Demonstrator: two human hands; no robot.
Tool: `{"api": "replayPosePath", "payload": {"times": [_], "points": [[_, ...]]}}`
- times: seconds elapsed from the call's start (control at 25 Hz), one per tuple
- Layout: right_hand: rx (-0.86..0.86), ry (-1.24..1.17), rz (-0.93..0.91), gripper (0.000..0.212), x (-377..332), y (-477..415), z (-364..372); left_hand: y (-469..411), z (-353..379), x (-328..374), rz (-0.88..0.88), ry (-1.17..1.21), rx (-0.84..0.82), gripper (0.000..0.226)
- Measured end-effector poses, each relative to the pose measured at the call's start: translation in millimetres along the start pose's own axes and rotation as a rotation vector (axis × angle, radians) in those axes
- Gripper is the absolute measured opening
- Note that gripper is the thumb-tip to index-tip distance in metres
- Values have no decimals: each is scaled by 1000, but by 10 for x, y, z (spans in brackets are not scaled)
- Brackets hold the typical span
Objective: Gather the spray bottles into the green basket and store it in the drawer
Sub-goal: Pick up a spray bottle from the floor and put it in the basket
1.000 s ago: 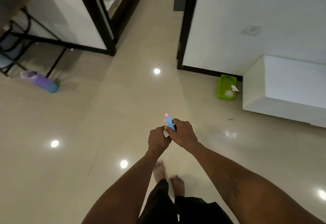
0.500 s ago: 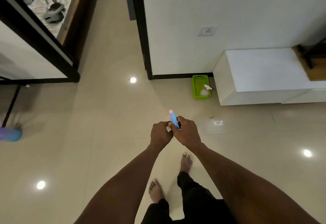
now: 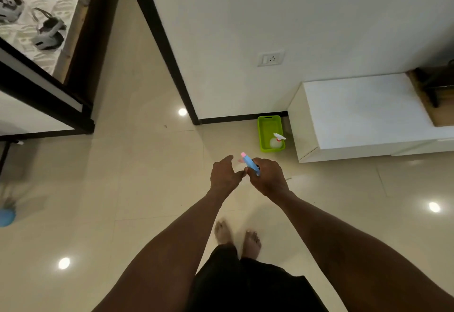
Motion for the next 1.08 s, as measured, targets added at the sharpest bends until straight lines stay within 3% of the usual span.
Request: {"api": "replayPosePath", "payload": {"times": [0.12, 0.32, 0.76, 1.08], "points": [[-24, 69, -5, 22, 176, -363, -145, -421, 14, 358, 188, -86, -26, 67], [-22, 42, 56, 26, 525, -1035, -495, -1153, 55, 980, 400, -206, -89, 19], [-47, 141, 97, 30, 1635, -2758, -1129, -2858, 275, 1731, 338, -136, -85, 16], [-166, 203, 40, 18, 2738, -4421, -646, -4684, 995, 1645, 311, -170, -11, 16]]}}
Point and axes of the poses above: each hand's wrist, its own y-axis away from the middle knuckle, its own z-axis out of the palm, x = y × z, the point moved 7 cm from there along -y, towards the middle knuckle, and after that the axes turned 8 degrees about -x, right-handed, at the moved point
